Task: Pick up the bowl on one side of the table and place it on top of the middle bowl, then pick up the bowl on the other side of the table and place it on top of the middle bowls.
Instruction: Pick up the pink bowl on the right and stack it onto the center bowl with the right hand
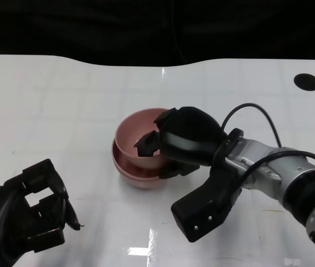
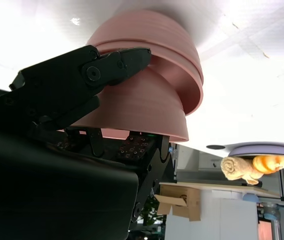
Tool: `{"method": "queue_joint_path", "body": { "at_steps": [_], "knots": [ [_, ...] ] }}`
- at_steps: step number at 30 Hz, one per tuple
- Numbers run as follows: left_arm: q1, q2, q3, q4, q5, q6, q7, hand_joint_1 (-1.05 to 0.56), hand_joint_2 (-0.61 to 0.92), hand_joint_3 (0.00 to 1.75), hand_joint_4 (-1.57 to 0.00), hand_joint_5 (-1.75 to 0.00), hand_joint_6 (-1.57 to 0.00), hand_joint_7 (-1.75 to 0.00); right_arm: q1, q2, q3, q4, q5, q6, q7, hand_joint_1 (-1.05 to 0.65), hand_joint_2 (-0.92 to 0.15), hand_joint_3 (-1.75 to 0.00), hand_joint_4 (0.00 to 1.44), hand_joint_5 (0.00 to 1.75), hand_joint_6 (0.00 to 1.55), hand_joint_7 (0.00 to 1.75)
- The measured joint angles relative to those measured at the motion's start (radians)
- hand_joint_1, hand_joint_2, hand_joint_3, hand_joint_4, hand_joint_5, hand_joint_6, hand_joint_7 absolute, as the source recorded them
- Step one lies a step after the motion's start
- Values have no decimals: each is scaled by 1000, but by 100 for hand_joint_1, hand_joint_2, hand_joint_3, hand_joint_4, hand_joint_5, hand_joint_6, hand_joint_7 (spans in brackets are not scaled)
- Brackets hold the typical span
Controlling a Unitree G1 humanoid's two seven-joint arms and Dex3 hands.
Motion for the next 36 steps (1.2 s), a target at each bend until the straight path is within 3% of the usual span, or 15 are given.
{"method": "queue_joint_path", "body": {
  "at_steps": [3, 7, 11, 13, 16, 30, 31, 32, 33, 34, 36],
  "knots": [
    [0, -1, 0, 0, 0, 0, 0, 30, 81, 138, -91, -175, -72, -175, -12, 13, 11, 25, 0, -3, -20, -28, -92, -15, 88, 175, 74, 131],
    [0, -1, 0, 0, 0, 0, 0, 30, 81, 138, -91, -175, -72, -175, -20, 17, 15, 45, 0, -9, -40, -28, -92, -15, 89, 175, 71, 139],
    [0, -1, 0, 0, 0, 0, 0, 30, 81, 138, -91, -175, -72, -175, -21, 18, 16, 54, 0, -11, -48, -28, -92, -15, 89, 175, 70, 140],
    [0, -1, -1, 0, 0, 0, 0, 31, 82, 139, -91, -175, -72, -175, -22, 18, 17, 54, 0, -10, -48, -27, -92, -10, 88, 175, 74, 126],
    [0, -1, -1, 0, 1, 0, 0, 32, 82, 139, -91, -175, -72, -175, -23, 18, 20, 54, -1, -9, -48, -27, -92, -9, 88, 175, 75, 122],
    [0, -1, -1, 0, 1, 0, 0, 32, 82, 139, -92, -175, -72, -175, -25, 18, 25, 54, 0, -8, -50, -27, -92, -8, 88, 175, 77, 119],
    [0, -1, -2, 0, 2, 0, 0, 32, 82, 138, -91, -175, -72, -175, -25, 17, 24, 53, 7, -2, -24, -64, -92, -37, 45, 108, 39, 61],
    [0, -1, -2, 0, 3, -1, 0, 32, 82, 138, -90, -175, -71, -175, -27, 16, 23, 48, 15, 12, 37, -88, -92, -55, 18, 44, 16, 25],
    [0, -1, -4, 0, 3, -2, 0, 32, 82, 137, -90, -175, -71, -175, -27, 15, 24, 46, 23, 28, 96, -96, -92, -62, 9, 23, 8, 13],
    [0, -1, -5, 0, 5, -2, 0, 32, 82, 137, -90, -175, -71, -175, -24, 13, 24, 41, 29, 43, 148, -100, -92, -65, 5, 12, 4, 6],
    [0, -1, -5, 0, 7, -4, 0, 32, 82, 137, -89, -175, -70, -175, -14, 4, 24, 27, 31, 66, 202, -104, -92, -71, 1, 2, 1, 1]
  ]
}}
